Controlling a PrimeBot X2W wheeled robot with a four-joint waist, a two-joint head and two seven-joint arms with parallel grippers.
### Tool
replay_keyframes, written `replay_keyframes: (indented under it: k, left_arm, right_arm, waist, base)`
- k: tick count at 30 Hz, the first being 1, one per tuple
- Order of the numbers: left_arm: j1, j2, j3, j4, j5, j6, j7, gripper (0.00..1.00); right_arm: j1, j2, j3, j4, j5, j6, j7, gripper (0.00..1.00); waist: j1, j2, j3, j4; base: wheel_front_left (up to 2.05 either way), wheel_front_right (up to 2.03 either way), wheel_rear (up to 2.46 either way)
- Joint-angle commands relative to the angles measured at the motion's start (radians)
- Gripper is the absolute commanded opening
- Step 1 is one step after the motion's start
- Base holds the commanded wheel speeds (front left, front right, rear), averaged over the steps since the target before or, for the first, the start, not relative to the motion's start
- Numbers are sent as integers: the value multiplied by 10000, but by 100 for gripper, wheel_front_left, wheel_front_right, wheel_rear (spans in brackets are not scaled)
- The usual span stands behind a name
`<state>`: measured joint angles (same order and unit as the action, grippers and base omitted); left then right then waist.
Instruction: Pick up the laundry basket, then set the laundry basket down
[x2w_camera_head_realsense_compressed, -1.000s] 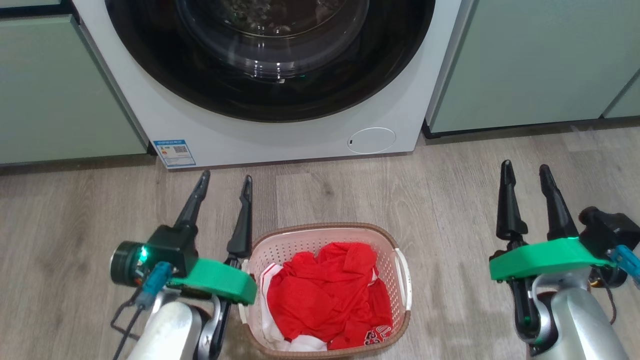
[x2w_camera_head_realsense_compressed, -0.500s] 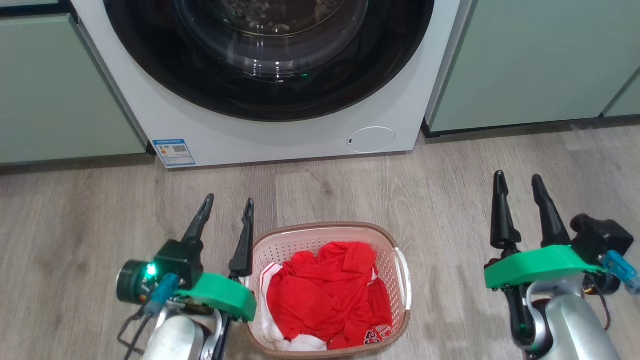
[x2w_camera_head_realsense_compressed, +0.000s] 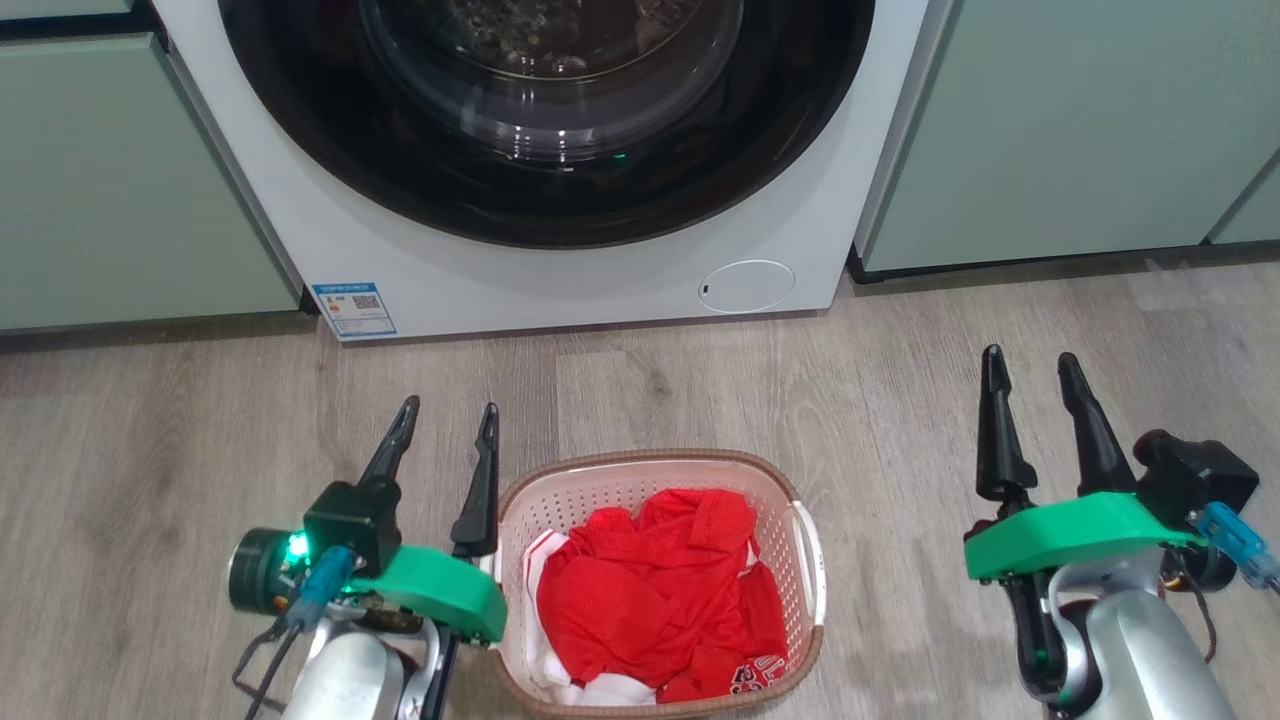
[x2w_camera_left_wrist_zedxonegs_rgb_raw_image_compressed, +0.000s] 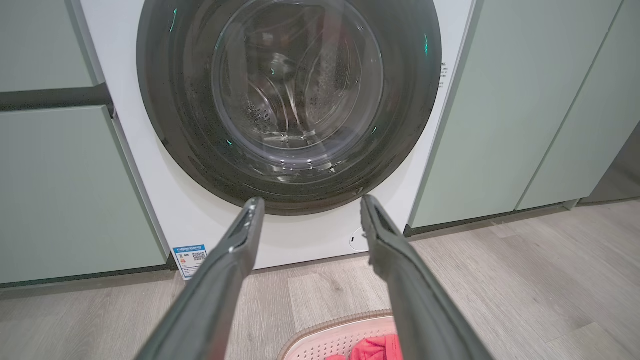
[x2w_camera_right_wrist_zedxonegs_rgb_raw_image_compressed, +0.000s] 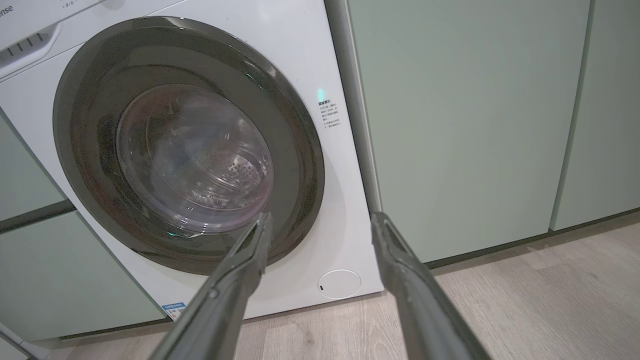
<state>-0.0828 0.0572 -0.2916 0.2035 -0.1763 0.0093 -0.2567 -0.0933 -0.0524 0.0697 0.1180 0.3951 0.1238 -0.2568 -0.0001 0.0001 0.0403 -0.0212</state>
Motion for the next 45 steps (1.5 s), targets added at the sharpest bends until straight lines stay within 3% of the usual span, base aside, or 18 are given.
replay_keyframes:
  k: [1,24,25,29,45]
  left_arm:
    - [-462,-40,399,-302,25,6,-51,100]
    - [-376,-69,571,-246,-329,-69,-51,100]
    - [2,-35,184,63,-255,-58,0,0]
    - [303,-29,117,615,-304,-91,7,0]
    - [241,48,508,591,-2193,-254,390,0]
  right_arm:
    - [-289,22,264,-281,-80,69,-49,100]
    - [-329,22,358,-131,-53,69,-49,100]
    - [-13,12,106,161,2,0,0,0]
    - [233,19,165,748,17,0,7,0]
    - [194,-68,28,804,1669,9,384,0]
  waist:
    - [1,-1,-5,2]
    - [1,-1,-63,20]
    - [1,-1,-63,20]
    - [1,-1,-64,19]
    - [1,-1,-104,44]
  base:
    - [0,0,0]
    - [0,0,0]
    - [0,0,0]
    - [0,0,0]
    - [0,0,0]
